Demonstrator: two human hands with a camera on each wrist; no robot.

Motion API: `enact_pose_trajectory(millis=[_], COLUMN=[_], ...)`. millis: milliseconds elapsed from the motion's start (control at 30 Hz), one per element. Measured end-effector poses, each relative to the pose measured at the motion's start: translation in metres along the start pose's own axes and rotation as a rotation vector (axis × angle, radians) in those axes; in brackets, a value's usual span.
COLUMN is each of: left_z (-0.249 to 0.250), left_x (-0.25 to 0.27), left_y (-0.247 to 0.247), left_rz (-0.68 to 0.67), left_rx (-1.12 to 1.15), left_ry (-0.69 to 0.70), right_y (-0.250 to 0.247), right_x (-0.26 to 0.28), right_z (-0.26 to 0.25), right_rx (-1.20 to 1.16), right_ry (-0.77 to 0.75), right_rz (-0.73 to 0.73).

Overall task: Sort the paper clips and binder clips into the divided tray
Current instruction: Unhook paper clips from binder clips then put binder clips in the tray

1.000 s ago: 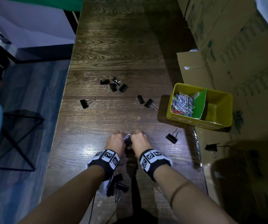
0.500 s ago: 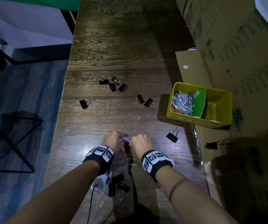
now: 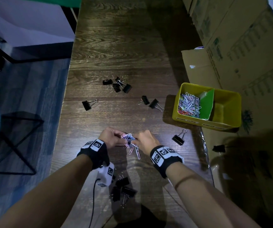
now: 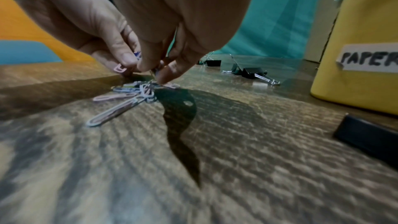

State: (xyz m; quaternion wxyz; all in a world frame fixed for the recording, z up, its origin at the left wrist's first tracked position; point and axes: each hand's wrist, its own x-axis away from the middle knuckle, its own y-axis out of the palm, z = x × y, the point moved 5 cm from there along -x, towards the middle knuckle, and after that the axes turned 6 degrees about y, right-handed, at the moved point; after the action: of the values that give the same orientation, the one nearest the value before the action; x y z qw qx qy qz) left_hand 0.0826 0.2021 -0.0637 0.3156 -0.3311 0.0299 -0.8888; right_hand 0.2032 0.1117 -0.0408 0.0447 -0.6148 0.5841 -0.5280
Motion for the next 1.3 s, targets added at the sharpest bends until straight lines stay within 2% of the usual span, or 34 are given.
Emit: enact_pose_trajectory(millis=[233,433,567,767,867,967,1067,1167,1233,1300], left_z=[0.016,0.06,0.102,0.186,0.217,0.236,0.246,0.244,0.239,0.234], left_x=[0.002,0.001,-0.008,-0.026,-0.041,-0.06,-0.074,-0.079,-0.082,-0.083], left_y=[-0.008,-0.013,-0.01,0.037,0.07,0.101,0.135,0.159,0.165,0.163], left_rz=[-0.115,-0.158,-0.183,-0.313,-0.267,-0.121,-0.073,-0.09,-0.143,-0.198], left_rx=[0.219,0.296,0.282,0.316,0.291,0.148,-0.315,-0.645,-0.757,-0.795], left_ry=[-0.041,-0.016,0.067,0.212,0.247,0.306,0.405,0.45,0.459,0.484], right_y=[-0.018,-0.04,-0.065,-0.12,-0.148,-0.17,-0.184,-0.192,-0.196,-0.198], right_x=[0.002,0.018,0.035,0.069,0.08,0.085,0.078,0.06,0.048,0.037], right_z=[0.011,0.028,0.049,0.08,0.101,0.124,0.15,0.17,0.174,0.171], right_rx=[-0.332,-0.663,-0.901,-1.202,-1.231,-1.234,-1.231,-1.194,-1.09,-0.881], right_ry=[-0.05,-0.048,-0.021,-0.062,-0.061,-0.028,0.057,0.15,0.192,0.237], right_rz=[-0.022,0.011,0.186,0.478,0.632,0.746,0.778,0.744,0.709,0.651])
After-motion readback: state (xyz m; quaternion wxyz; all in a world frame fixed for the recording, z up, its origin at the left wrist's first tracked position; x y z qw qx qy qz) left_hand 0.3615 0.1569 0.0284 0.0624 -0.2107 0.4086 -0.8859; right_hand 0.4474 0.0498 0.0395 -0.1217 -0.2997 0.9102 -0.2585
